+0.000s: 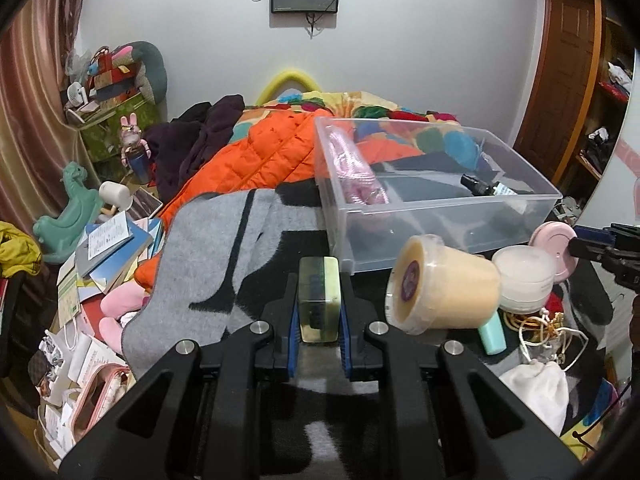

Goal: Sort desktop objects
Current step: 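Lift the soap bar with the left tool while the right tool grasps the pink round case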

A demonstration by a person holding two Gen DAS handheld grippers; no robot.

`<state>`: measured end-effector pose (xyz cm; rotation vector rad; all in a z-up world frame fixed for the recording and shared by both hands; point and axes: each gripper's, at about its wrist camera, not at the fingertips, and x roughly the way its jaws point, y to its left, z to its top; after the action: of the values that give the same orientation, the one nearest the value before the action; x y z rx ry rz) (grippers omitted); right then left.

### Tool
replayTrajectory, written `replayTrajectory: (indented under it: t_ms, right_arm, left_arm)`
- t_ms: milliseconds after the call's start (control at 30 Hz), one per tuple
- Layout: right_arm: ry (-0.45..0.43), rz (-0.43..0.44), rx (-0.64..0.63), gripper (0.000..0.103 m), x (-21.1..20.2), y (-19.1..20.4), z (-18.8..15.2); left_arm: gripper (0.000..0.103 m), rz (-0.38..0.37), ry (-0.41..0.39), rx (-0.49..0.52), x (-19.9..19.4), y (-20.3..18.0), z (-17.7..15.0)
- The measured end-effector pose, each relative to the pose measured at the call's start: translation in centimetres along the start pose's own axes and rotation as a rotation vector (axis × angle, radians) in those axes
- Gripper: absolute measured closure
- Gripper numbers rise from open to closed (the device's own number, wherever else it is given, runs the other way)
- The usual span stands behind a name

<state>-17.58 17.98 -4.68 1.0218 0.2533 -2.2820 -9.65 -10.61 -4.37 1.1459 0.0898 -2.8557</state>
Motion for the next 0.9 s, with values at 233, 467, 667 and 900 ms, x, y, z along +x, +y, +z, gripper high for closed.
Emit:
replayTrajectory:
  t_ms: [233,467,667,900]
  right_arm:
    - [0.024,-0.018,-0.025,0.043,1.5,0.7,-0.2]
    - [0.046,-0.02,-0.003,0.043,3.3,0.1,0.2]
    - [0.047,0.011,0.015,0.043,3.7,-0.3,0.4]
    - [0.007,0.034,0.004,0.054,2.6,0.0,-0.1]
  left_arm:
    - [0.088,-0.023,-0.014,0.022,-0.6,-1.3,0.3]
    - [0.087,-0.05,-0.053,0.031,-1.9,-2.3,1.2]
    - [0.087,-0.09,-0.062,0.021,-2.1,-2.9,2.1]
    - [0.087,-0.116,-0.083,0.024,-2.1,-3.9,3.5]
